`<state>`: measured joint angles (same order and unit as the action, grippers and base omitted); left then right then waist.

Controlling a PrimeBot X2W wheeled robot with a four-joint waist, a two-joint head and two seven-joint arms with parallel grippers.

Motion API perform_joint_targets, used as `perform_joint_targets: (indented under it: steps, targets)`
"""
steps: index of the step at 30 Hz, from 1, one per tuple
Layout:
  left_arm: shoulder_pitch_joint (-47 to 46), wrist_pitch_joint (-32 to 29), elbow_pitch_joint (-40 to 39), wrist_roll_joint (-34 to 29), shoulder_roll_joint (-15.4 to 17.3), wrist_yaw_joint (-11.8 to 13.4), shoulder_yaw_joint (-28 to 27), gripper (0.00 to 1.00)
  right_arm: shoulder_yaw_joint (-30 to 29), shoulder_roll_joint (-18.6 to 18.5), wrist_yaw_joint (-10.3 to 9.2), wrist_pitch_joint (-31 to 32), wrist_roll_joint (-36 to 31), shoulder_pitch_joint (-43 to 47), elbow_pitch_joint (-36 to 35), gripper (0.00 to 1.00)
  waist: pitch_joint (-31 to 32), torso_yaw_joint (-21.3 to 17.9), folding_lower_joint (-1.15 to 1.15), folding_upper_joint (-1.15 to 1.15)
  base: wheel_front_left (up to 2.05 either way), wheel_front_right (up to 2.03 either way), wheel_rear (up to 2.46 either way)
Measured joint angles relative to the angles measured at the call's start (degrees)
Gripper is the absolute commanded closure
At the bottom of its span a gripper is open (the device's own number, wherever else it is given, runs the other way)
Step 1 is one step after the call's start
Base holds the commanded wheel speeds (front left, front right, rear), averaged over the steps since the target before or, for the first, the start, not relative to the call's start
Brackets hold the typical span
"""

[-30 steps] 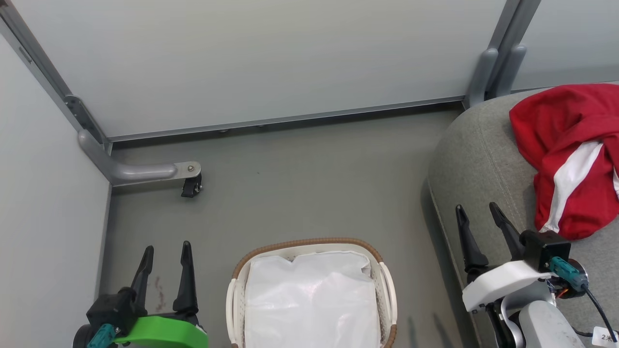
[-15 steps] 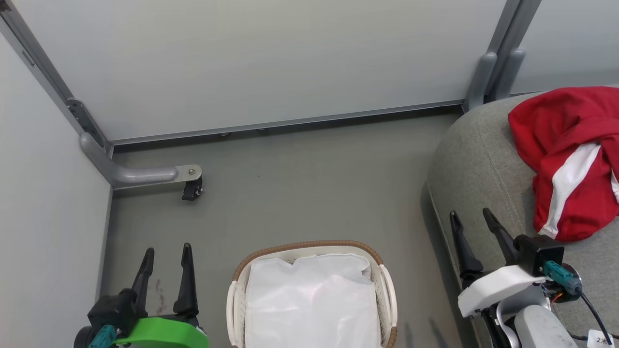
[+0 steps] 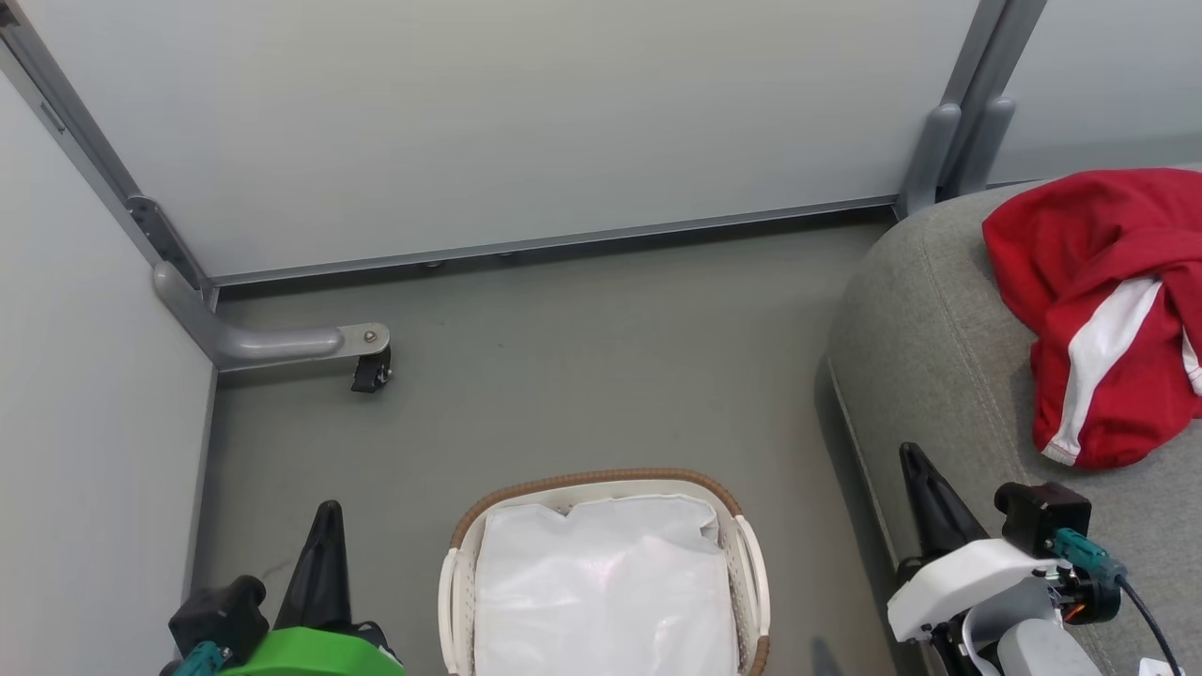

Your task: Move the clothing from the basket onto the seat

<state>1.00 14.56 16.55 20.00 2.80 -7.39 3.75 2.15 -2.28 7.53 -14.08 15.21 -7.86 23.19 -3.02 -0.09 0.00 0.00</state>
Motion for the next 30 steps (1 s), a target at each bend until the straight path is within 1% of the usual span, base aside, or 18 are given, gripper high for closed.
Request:
perform_joint_targets:
  steps: [15,30]
  targets:
    - [-0.3,-3.4,-0.1,15.5,0.5,0.0,-0.9,1.0,-1.6,0.0,0.0,4.0,15.3,0.2,-1.7,1.0,0.4,0.0,0.0,0.0,0.0,0.0,0.0]
    - [-1.6,-6.4,-0.6,27.8,0.9,0.0,-1.9,1.0,-3.1,-0.1,0.0,7.4,28.1,0.3,-3.3,1.0,0.7,0.0,0.0,0.0,0.0,0.0,0.0]
